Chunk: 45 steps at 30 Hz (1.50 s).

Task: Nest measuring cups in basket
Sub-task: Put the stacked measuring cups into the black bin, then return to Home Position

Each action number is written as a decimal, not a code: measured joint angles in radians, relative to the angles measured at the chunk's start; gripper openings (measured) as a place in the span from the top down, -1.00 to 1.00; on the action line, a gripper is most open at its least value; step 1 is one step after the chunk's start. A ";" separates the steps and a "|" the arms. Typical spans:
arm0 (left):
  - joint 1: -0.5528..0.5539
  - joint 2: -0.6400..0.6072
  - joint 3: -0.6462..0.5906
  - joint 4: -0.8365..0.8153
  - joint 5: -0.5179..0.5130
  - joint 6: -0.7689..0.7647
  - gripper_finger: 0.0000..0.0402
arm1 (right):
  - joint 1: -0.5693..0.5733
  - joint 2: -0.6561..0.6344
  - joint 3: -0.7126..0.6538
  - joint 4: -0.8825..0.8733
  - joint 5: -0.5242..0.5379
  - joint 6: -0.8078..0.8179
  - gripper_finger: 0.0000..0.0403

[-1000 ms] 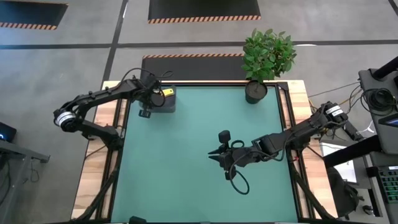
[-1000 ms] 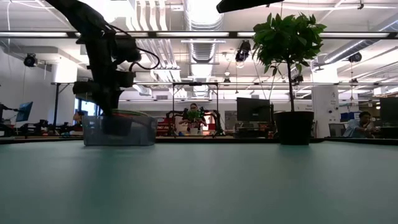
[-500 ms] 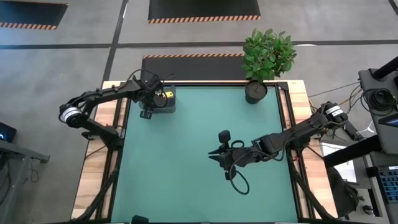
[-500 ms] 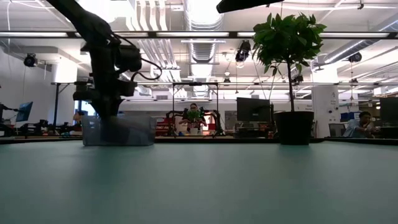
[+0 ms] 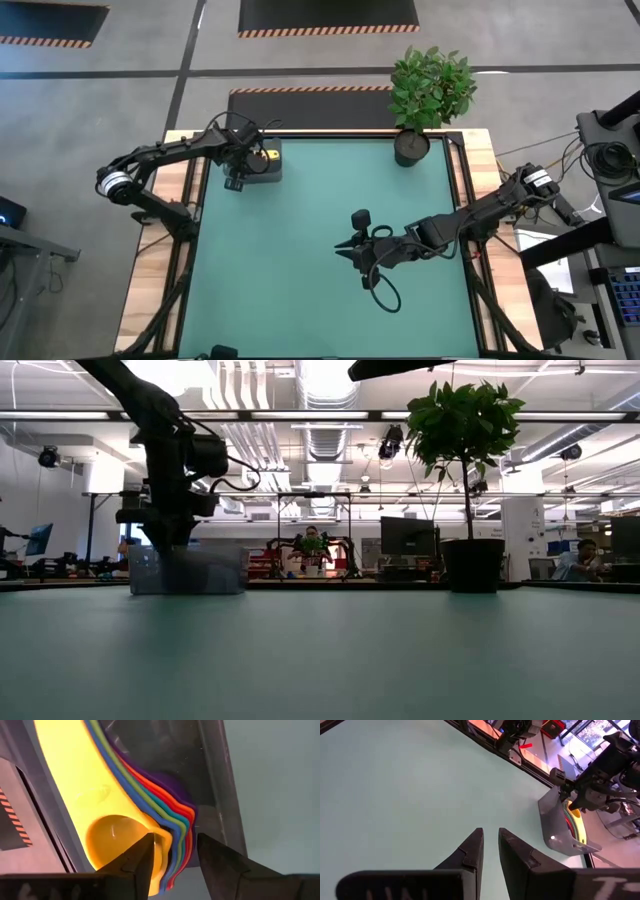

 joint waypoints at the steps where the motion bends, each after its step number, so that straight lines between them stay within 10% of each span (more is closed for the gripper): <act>1: 0.000 0.000 0.000 0.000 -0.001 0.000 0.33 | 0.000 0.000 0.000 0.000 0.000 0.000 0.76; 21: -0.007 -0.002 0.256 -0.337 0.003 -0.188 0.26 | 0.000 0.000 0.000 0.000 0.000 -0.002 0.76; 26: -0.048 -0.029 0.376 -0.404 0.215 -0.349 0.39 | 0.000 0.000 0.000 0.000 0.000 -0.007 0.76; 33: -0.268 -0.192 0.344 -0.169 0.563 -0.456 0.76 | -0.007 -0.023 -0.069 0.048 -0.014 -0.034 0.76; 45: -0.735 -0.549 -0.088 0.431 0.490 -0.640 0.99 | -0.162 -0.327 -0.437 0.384 -0.292 -0.029 0.76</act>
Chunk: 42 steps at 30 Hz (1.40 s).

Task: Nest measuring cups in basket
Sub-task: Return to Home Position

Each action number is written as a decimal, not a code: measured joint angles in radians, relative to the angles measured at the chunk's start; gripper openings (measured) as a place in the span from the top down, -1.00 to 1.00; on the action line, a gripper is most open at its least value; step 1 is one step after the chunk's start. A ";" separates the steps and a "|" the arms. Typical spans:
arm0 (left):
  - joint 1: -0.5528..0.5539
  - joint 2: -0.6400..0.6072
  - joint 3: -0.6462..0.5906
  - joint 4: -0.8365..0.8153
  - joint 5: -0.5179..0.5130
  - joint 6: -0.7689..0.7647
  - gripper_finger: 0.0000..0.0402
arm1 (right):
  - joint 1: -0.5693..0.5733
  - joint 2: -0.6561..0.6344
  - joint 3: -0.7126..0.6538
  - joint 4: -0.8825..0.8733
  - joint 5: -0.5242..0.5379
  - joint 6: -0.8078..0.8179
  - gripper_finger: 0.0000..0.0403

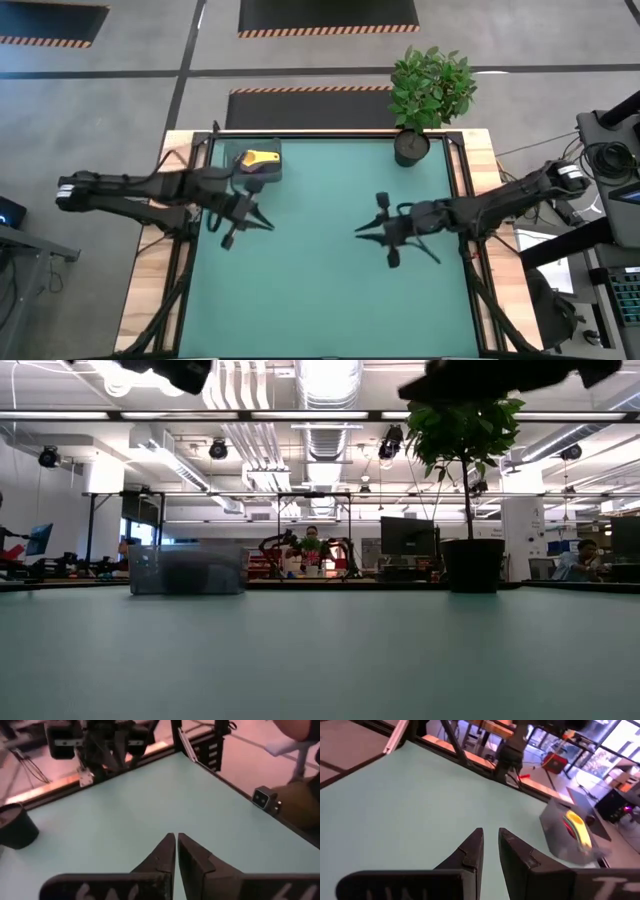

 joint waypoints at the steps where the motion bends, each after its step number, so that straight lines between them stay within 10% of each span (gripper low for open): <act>1: -0.014 -0.030 -0.038 0.034 -0.023 -0.011 0.99 | -0.009 -0.028 -0.031 0.007 -0.002 0.005 0.76; 31: -0.025 -0.892 -0.531 0.118 -0.154 -0.134 0.99 | -0.112 -0.918 -0.517 -0.099 0.034 0.025 0.76; 42: -0.025 -0.895 -0.622 0.217 -0.178 -0.163 0.99 | -0.117 -1.077 -0.525 -0.218 0.041 -0.045 0.76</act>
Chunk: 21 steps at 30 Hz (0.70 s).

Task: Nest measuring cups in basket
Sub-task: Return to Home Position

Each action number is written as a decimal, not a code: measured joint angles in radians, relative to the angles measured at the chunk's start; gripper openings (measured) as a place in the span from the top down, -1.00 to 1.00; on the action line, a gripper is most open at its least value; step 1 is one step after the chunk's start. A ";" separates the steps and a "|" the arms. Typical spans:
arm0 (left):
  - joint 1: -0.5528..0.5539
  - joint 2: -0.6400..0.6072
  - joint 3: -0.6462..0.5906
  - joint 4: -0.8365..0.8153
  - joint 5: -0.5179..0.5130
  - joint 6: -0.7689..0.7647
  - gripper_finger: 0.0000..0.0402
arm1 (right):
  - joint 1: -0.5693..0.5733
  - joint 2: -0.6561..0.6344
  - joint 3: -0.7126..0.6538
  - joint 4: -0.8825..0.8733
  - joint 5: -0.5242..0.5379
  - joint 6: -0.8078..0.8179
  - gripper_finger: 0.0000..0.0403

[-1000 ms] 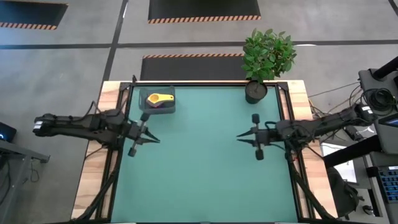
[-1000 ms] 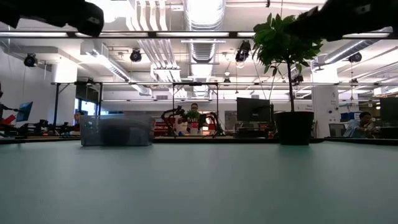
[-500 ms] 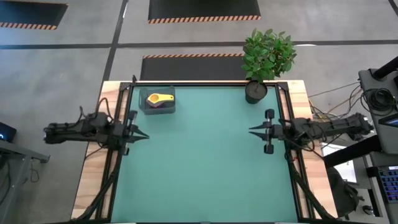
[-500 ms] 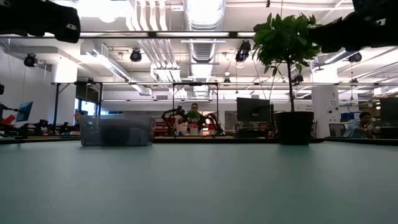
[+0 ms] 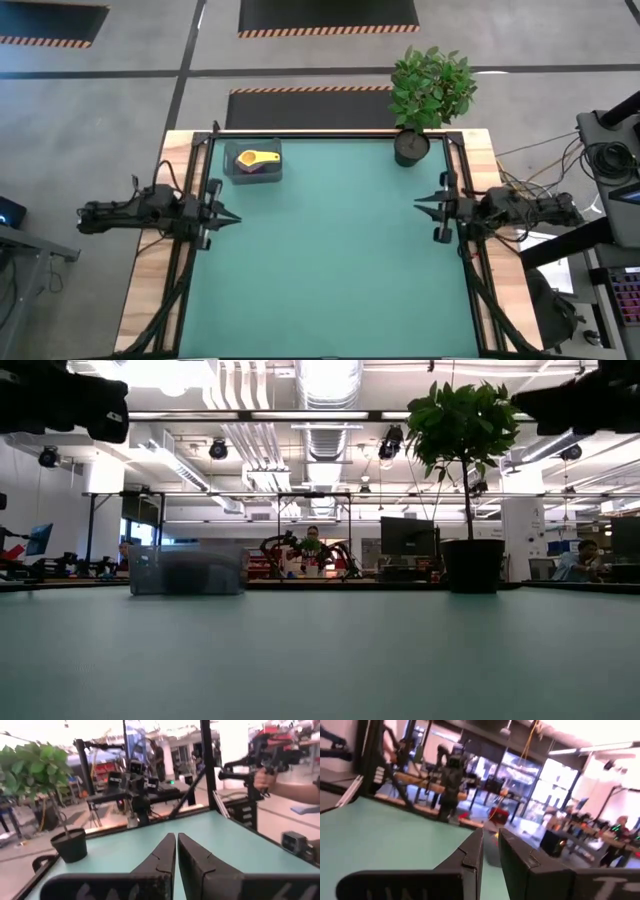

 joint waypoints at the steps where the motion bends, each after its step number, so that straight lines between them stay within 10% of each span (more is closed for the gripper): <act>1: 0.000 0.000 -0.020 0.037 -0.001 -0.003 0.99 | -0.001 0.006 0.001 0.004 0.004 -0.005 0.76; 7: 0.000 0.000 -0.173 0.281 0.000 -0.018 0.99 | -0.002 -0.008 -0.032 0.001 0.007 -0.052 0.76; 21: 0.001 0.017 -0.158 0.259 -0.052 -0.041 0.99 | -0.003 0.038 -0.115 0.011 0.034 0.171 0.76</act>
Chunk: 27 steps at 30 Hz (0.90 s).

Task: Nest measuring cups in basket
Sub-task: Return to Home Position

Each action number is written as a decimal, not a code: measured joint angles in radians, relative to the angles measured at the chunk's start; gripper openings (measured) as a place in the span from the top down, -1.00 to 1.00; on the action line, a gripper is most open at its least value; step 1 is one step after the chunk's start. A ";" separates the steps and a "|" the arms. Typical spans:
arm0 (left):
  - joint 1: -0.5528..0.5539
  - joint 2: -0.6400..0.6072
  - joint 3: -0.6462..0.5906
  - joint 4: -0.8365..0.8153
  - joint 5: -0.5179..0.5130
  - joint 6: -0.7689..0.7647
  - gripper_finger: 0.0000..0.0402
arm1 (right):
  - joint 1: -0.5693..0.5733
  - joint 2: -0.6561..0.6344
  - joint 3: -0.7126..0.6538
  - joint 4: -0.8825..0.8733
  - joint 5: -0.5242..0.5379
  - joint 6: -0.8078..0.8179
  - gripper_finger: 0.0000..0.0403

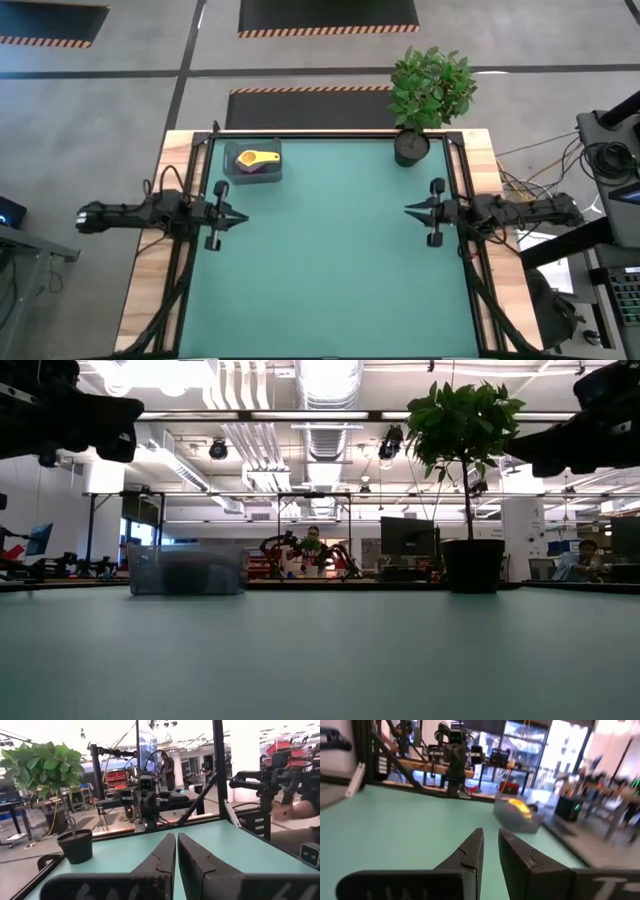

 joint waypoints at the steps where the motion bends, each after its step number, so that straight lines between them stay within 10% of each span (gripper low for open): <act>1: 0.000 0.002 0.002 0.001 0.001 0.000 0.99 | 0.000 0.009 0.001 -0.001 0.000 0.037 0.76; 27: 0.000 0.005 0.006 0.002 0.001 0.001 0.99 | 0.000 0.066 0.004 -0.007 0.001 0.149 0.76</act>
